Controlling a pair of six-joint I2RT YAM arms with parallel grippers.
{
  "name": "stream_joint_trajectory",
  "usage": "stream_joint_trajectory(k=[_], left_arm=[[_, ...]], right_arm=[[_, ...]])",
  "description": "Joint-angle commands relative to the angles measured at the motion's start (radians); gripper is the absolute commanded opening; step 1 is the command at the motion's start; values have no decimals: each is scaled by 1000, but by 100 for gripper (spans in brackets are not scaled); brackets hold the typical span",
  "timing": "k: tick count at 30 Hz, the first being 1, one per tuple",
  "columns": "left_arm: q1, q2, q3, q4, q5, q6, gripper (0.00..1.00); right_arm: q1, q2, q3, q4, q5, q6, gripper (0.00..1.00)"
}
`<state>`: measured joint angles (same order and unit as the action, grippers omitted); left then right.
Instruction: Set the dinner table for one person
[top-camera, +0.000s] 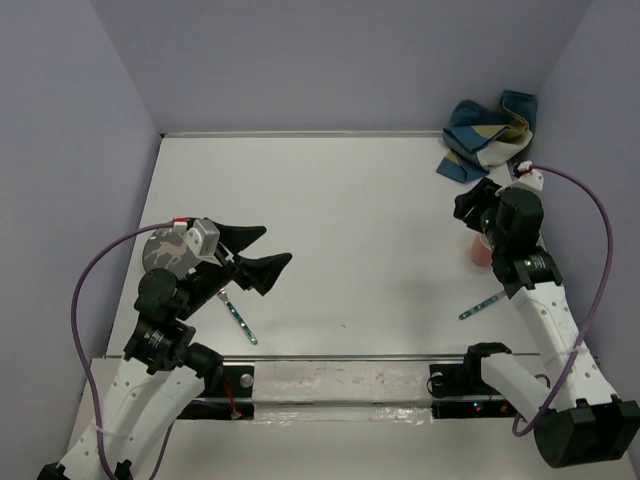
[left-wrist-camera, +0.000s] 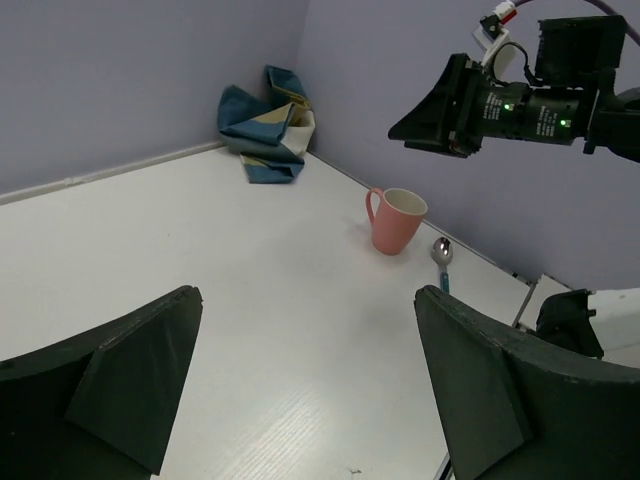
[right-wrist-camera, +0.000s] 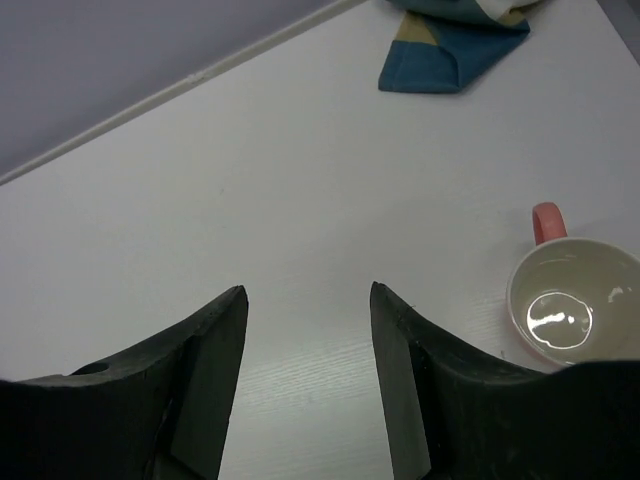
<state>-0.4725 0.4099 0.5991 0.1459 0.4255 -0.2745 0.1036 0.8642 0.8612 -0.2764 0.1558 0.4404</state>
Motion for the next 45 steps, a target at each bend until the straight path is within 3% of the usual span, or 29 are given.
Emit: stream_joint_trajectory(k=[1, 4, 6, 9, 20, 26, 33, 39, 45], left_arm=[[-6, 20, 31, 50, 61, 21, 99], [-6, 21, 31, 50, 64, 26, 99], [-6, 29, 27, 53, 81, 29, 99], [-6, 33, 25, 54, 79, 34, 99], [-6, 69, 27, 43, 44, 31, 99], [-5, 107, 33, 38, 48, 37, 99], [20, 155, 39, 37, 45, 52, 99], [28, 188, 44, 32, 33, 57, 99], [34, 219, 47, 32, 30, 58, 99]], right_arm=[[-5, 68, 48, 52, 86, -35, 55], [-5, 130, 81, 66, 90, -55, 49], [-5, 203, 123, 66, 82, -66, 40], [-5, 279, 157, 89, 103, -89, 39], [-74, 878, 490, 195, 209, -175, 39], [-125, 1179, 830, 189, 218, -278, 39], [-134, 1493, 1238, 163, 231, -552, 42], [-143, 1625, 1372, 160, 202, -705, 51], [-153, 1682, 1431, 157, 212, -767, 52]])
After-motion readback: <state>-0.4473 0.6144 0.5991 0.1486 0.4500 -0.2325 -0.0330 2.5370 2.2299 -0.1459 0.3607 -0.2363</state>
